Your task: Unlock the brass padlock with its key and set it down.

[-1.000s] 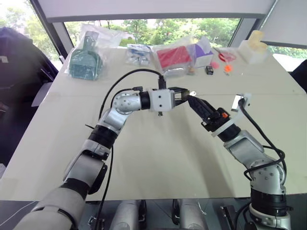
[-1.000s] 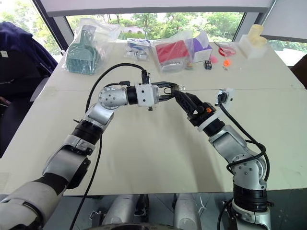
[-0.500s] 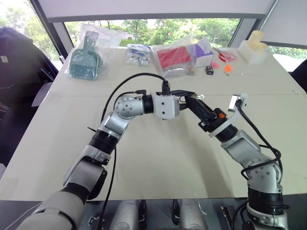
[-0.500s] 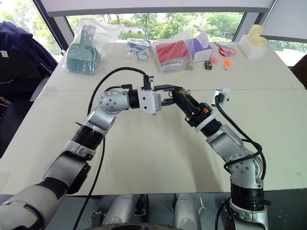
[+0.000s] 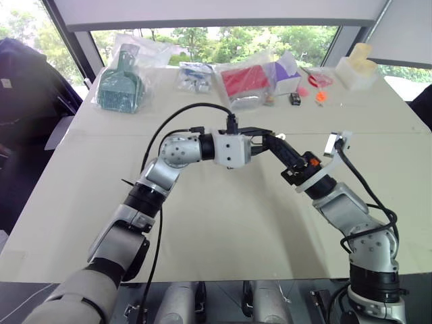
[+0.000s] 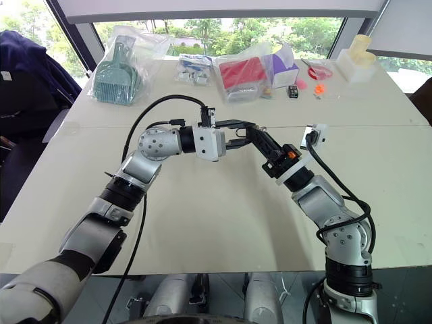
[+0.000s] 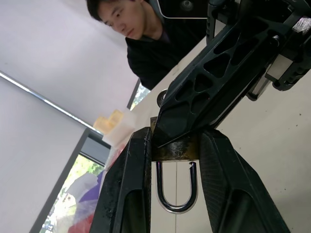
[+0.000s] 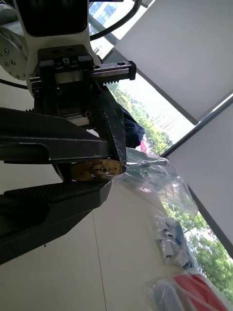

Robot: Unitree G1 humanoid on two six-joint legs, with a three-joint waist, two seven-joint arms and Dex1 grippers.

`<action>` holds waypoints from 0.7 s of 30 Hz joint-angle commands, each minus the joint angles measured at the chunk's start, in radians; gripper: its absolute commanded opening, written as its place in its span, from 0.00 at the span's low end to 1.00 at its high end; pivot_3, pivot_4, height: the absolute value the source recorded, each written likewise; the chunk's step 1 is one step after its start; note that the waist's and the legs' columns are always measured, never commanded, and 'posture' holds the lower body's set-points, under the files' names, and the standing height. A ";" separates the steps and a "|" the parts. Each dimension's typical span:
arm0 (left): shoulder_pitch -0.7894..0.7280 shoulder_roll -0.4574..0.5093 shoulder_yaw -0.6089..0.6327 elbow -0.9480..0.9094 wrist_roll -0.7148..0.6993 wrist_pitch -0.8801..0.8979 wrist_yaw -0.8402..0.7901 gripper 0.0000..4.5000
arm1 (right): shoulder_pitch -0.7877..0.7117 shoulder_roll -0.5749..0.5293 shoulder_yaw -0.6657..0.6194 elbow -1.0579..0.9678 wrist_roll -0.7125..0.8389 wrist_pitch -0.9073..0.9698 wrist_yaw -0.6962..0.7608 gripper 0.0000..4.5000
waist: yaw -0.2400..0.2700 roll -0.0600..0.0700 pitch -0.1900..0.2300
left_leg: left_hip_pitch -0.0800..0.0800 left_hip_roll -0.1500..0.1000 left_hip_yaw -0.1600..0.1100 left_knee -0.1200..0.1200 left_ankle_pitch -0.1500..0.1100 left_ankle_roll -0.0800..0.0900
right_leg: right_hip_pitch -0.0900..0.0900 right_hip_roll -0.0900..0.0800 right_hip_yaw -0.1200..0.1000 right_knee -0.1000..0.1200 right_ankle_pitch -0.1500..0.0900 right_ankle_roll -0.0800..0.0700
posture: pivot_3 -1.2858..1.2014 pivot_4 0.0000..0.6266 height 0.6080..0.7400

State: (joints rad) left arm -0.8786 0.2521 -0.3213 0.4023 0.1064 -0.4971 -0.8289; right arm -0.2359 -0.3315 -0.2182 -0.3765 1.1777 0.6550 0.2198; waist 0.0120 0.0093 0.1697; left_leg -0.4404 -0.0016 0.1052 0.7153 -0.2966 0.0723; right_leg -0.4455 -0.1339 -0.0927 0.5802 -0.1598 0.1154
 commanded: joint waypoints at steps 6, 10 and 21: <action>0.016 0.027 0.055 -0.107 -0.201 0.317 -0.145 0.84 | -0.006 0.002 -0.010 -0.008 -0.014 0.007 0.003 0.00 | -0.001 0.000 0.000 | 0.000 0.000 0.000 0.000 0.000 0.000 | 0.000 0.000 0.000 0.000 0.000 0.000 | 0.52 0.24 0.96; 0.014 0.047 0.145 -0.126 -0.296 0.500 -0.128 0.84 | -0.007 -0.001 -0.020 -0.005 -0.014 0.006 0.003 0.00 | -0.002 0.000 0.000 | 0.000 0.000 0.000 0.000 0.000 0.000 | 0.000 0.000 0.000 0.001 0.000 0.000 | 0.52 0.24 0.96; 0.016 0.023 0.157 -0.126 -0.295 0.535 -0.119 0.84 | -0.026 0.006 -0.011 -0.008 -0.006 0.014 -0.005 0.00 | -0.002 0.000 0.000 | 0.000 -0.001 -0.001 0.000 0.001 -0.001 | 0.001 0.000 0.000 0.000 0.000 0.000 | 0.52 0.24 0.96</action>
State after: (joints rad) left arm -0.8538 0.2741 -0.1738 0.3098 -0.1791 0.0509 -0.9446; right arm -0.2453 -0.3317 -0.2138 -0.3649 1.1578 0.6723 0.2143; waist 0.0104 0.0094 0.1698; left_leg -0.4400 -0.0023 0.1044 0.7152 -0.2958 0.0710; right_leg -0.4444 -0.1333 -0.0927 0.5801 -0.1599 0.1155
